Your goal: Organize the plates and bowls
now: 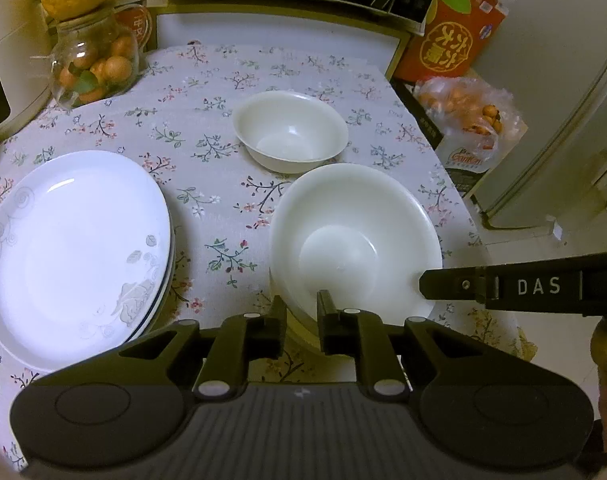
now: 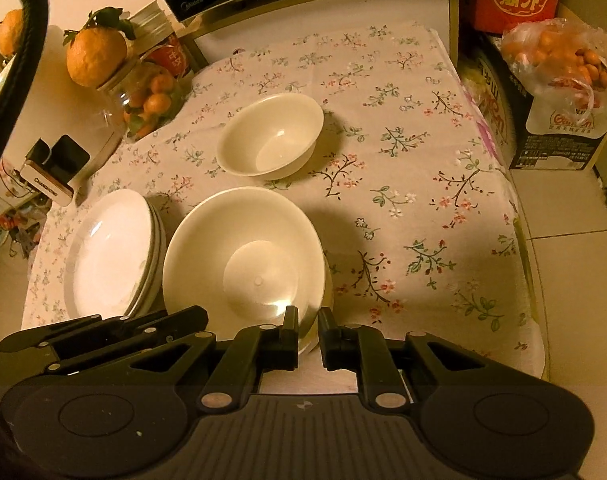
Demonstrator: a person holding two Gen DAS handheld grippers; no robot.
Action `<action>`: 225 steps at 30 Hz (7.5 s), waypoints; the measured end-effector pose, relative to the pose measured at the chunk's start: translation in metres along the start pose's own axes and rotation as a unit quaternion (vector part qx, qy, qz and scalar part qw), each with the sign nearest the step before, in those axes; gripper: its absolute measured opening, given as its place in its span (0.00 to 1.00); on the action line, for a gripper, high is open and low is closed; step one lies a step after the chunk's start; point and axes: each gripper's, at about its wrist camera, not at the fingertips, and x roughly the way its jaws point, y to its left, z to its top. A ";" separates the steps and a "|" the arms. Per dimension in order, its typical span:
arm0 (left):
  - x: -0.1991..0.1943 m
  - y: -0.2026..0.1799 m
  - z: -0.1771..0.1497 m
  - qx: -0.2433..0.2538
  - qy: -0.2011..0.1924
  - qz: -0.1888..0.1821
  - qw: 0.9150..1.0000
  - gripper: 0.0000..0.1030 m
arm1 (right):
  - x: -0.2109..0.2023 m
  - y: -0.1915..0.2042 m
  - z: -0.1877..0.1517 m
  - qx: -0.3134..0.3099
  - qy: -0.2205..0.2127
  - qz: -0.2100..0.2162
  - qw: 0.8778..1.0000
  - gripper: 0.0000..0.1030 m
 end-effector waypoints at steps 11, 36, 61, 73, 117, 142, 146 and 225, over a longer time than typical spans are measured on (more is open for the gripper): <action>-0.001 0.000 0.003 -0.003 0.008 0.002 1.000 0.14 | 0.001 0.002 -0.001 -0.005 0.003 0.001 1.000 0.13; -0.001 0.021 0.013 -0.034 0.025 -0.001 0.999 0.21 | -0.004 -0.007 0.005 0.012 -0.010 0.002 1.000 0.17; 0.000 0.022 0.042 -0.007 -0.012 0.029 0.999 0.39 | 0.005 -0.005 0.027 0.026 -0.031 -0.010 0.999 0.35; 0.013 0.032 0.069 0.004 -0.022 0.048 0.999 0.47 | 0.017 -0.005 0.044 0.038 -0.027 -0.022 0.999 0.40; 0.092 0.043 0.121 -0.010 0.002 0.057 0.998 0.55 | 0.090 -0.002 0.122 0.079 -0.005 -0.019 0.997 0.37; 0.090 0.032 0.113 0.009 0.002 0.035 0.999 0.17 | 0.083 0.001 0.119 0.071 -0.005 -0.012 0.997 0.11; 0.086 0.031 0.113 0.006 -0.004 0.033 0.999 0.17 | 0.080 0.001 0.119 0.073 -0.008 -0.012 0.997 0.11; -0.006 -0.005 0.000 0.061 -0.011 -0.003 0.998 0.16 | -0.018 0.017 -0.019 0.008 -0.034 -0.019 0.999 0.15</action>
